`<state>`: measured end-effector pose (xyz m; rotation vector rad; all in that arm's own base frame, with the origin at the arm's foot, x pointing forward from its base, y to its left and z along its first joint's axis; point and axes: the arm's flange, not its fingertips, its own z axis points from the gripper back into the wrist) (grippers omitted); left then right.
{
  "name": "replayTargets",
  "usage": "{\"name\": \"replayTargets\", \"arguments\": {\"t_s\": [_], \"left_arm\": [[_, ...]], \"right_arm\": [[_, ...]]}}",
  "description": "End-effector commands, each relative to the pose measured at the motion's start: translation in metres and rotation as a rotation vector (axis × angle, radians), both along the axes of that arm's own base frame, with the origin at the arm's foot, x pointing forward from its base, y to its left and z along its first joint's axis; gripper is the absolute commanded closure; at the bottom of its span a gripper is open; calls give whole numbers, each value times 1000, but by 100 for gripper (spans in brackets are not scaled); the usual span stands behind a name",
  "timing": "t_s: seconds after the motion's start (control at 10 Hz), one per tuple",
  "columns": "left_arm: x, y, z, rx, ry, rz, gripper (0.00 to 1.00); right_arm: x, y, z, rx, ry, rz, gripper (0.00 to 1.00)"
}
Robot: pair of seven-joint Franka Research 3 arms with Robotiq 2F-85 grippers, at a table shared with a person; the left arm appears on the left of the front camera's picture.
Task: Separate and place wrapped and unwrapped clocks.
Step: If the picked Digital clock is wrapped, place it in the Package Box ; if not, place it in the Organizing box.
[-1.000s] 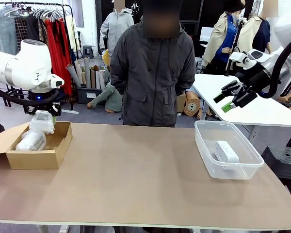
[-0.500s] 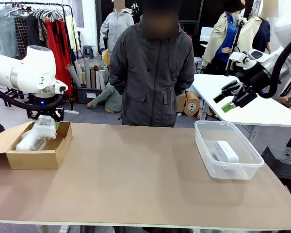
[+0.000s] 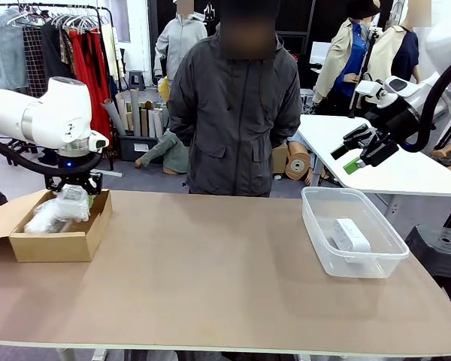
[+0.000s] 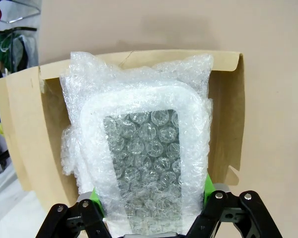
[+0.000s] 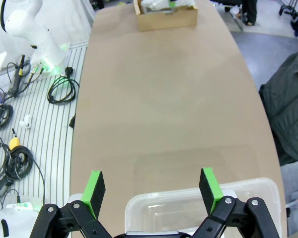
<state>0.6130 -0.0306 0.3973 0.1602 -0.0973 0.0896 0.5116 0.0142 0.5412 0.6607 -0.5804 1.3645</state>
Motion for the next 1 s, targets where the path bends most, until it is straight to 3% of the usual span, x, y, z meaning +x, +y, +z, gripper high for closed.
{"name": "replayTargets", "arguments": {"t_s": [0.0, 0.9], "left_arm": [[1, 2, 1, 0, 0, 3, 100], [-20, -10, -18, 13, -8, -13, 100]], "right_arm": [[0, 1, 2, 1, 8, -11, 0], [0, 1, 2, 1, 8, -11, 0]]}}
